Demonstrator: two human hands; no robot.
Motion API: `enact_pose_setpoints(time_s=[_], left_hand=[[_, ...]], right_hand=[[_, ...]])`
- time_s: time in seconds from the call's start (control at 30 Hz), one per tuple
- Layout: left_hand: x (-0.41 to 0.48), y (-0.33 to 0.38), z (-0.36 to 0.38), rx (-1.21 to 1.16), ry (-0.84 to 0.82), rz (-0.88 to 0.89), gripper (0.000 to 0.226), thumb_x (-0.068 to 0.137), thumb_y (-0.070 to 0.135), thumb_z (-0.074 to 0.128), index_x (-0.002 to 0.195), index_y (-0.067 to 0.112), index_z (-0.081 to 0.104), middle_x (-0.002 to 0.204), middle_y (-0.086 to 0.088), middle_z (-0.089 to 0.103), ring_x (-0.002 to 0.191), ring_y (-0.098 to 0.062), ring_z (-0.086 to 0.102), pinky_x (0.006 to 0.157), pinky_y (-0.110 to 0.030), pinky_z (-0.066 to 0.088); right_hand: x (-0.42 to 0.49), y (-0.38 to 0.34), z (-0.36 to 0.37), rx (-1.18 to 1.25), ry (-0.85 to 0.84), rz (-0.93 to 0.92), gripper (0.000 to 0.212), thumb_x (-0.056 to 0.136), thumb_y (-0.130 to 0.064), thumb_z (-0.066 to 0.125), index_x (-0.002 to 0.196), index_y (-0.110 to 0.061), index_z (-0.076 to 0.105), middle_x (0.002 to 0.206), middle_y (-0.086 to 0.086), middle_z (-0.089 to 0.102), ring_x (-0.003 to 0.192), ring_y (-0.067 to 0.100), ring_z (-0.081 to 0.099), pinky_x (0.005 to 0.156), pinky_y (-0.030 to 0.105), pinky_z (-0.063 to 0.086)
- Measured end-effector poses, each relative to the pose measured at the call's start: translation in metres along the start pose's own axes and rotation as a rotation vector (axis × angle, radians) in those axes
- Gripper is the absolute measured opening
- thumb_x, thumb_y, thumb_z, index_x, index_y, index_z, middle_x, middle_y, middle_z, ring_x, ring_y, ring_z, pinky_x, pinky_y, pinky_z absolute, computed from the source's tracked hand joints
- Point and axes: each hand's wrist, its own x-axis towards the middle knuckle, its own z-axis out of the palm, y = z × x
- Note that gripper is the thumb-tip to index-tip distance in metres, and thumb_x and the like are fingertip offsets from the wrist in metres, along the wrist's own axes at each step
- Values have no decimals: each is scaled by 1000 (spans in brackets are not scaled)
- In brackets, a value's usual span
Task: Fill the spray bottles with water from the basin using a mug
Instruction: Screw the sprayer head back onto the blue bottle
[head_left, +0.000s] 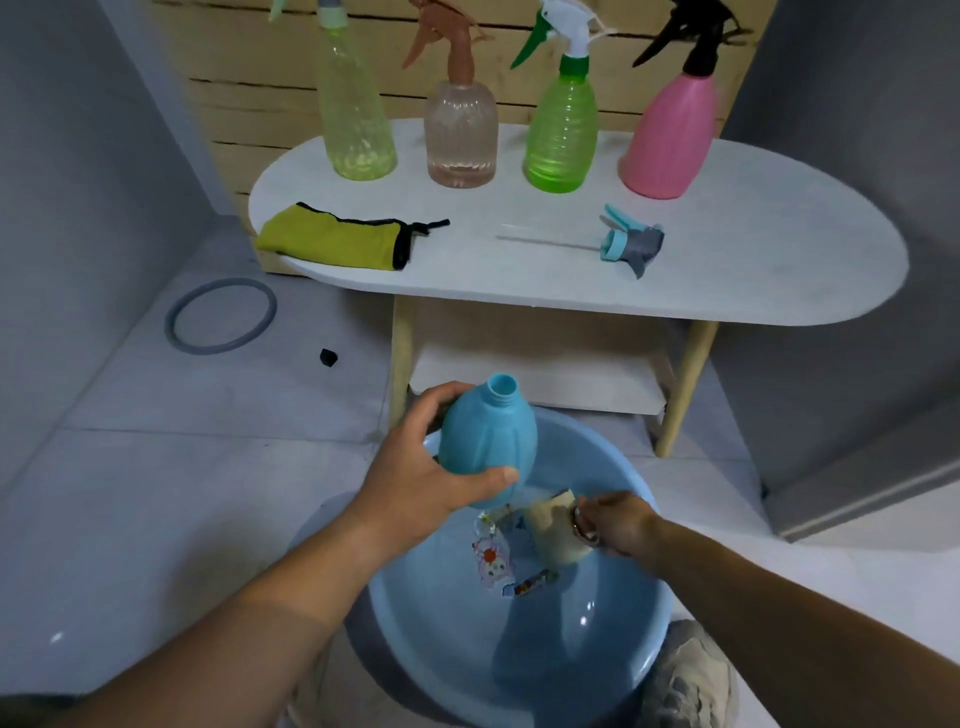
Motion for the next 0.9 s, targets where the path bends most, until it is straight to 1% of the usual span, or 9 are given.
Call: enact_pose_setpoints(time_s=[0.1, 0.2, 0.27, 0.37, 0.47, 0.53, 0.6, 0.73, 0.9], left_hand=[[4, -1, -1, -32, 10, -3, 72, 53, 45, 91, 115, 55, 56, 117, 32, 60, 112, 12, 57, 76, -15, 57], [9, -2, 1, -29, 12, -2, 70, 54, 44, 91, 114, 55, 56, 117, 32, 61, 110, 12, 58, 74, -11, 55], [11, -2, 1, -21, 16, -2, 70, 54, 45, 91, 114, 56, 56, 117, 32, 61, 110, 11, 59, 74, -12, 56], [14, 0, 0, 0, 30, -1, 69, 55, 45, 91, 114, 56, 56, 117, 31, 62, 111, 9, 60, 78, -20, 59], [16, 5, -4, 14, 28, 10, 71, 54, 47, 91, 116, 54, 56, 117, 31, 63, 109, 9, 61, 79, -24, 60], [19, 13, -6, 0, 14, 27, 72, 54, 46, 92, 117, 53, 57, 117, 30, 63, 107, 9, 62, 75, -20, 59], [24, 26, -8, -17, 9, 59, 73, 53, 45, 92, 117, 51, 58, 116, 27, 64, 106, 7, 63, 73, -16, 57], [40, 53, -13, 15, 38, 121, 73, 48, 50, 92, 113, 52, 59, 114, 25, 67, 105, 4, 65, 76, -13, 55], [66, 93, -18, 15, 49, 165, 70, 43, 54, 90, 105, 54, 59, 104, 27, 68, 98, 1, 66, 76, -16, 55]], right_hand=[[12, 8, 7, 15, -50, 42, 28, 99, -25, 59, 104, 2, 68, 93, 18, 65, 87, 32, 64, 88, 47, 58], [25, 12, 5, -16, -56, 50, 22, 100, -17, 56, 107, 2, 67, 90, 16, 66, 80, 28, 62, 78, 41, 57], [29, 14, 3, -112, -28, 19, 19, 100, -20, 56, 103, -4, 66, 89, 14, 65, 75, 26, 58, 74, 37, 53], [27, 11, -2, -459, 32, -84, 26, 98, -35, 56, 107, -13, 66, 103, 11, 68, 87, 26, 61, 80, 30, 49], [17, -4, -12, -612, 67, -173, 27, 96, -37, 55, 113, -18, 66, 113, 6, 68, 103, 25, 63, 84, 26, 48], [8, -23, -24, -638, 47, -239, 26, 96, -36, 55, 105, -18, 70, 105, 6, 70, 95, 22, 65, 76, 24, 49], [-8, -50, -43, -587, 59, -327, 26, 94, -35, 56, 91, -14, 71, 91, 10, 73, 78, 21, 64, 68, 27, 51], [-49, -102, -77, -352, 53, -511, 28, 94, -34, 61, 83, -10, 70, 84, 12, 74, 69, 20, 67, 72, 41, 58], [-98, -160, -113, 12, 131, -645, 27, 95, -28, 63, 75, -11, 69, 71, 1, 73, 60, 16, 65, 60, 33, 57]])
